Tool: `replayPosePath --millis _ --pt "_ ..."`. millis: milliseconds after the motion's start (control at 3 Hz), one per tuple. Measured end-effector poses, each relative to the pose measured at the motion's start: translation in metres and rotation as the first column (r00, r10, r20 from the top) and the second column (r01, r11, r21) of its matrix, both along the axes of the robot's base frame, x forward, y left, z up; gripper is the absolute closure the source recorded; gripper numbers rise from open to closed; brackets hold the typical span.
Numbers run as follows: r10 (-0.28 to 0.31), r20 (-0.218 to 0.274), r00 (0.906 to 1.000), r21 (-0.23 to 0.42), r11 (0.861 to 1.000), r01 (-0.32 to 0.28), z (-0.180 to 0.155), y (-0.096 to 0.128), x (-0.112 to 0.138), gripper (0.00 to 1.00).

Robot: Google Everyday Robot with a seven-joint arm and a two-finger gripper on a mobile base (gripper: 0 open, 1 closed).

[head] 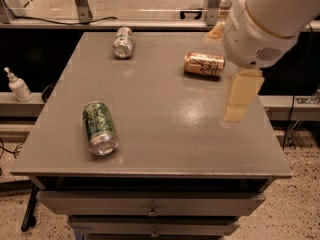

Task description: Move green can near 7up can

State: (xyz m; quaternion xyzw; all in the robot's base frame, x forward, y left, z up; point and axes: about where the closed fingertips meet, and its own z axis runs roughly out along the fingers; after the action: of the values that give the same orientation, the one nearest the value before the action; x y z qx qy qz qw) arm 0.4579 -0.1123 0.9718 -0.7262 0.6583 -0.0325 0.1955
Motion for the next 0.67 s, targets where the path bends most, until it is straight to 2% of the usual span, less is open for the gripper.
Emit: replayPosePath --millis 333,667 --pt "0.174 0.056 0.9832 0.012 0.985 -0.175 -0.0025 0.0786 0.0059 0.0" --pt "0.174 0.056 0.9831 0.012 0.984 -0.175 -0.0024 0.0786 0.0059 0.0"
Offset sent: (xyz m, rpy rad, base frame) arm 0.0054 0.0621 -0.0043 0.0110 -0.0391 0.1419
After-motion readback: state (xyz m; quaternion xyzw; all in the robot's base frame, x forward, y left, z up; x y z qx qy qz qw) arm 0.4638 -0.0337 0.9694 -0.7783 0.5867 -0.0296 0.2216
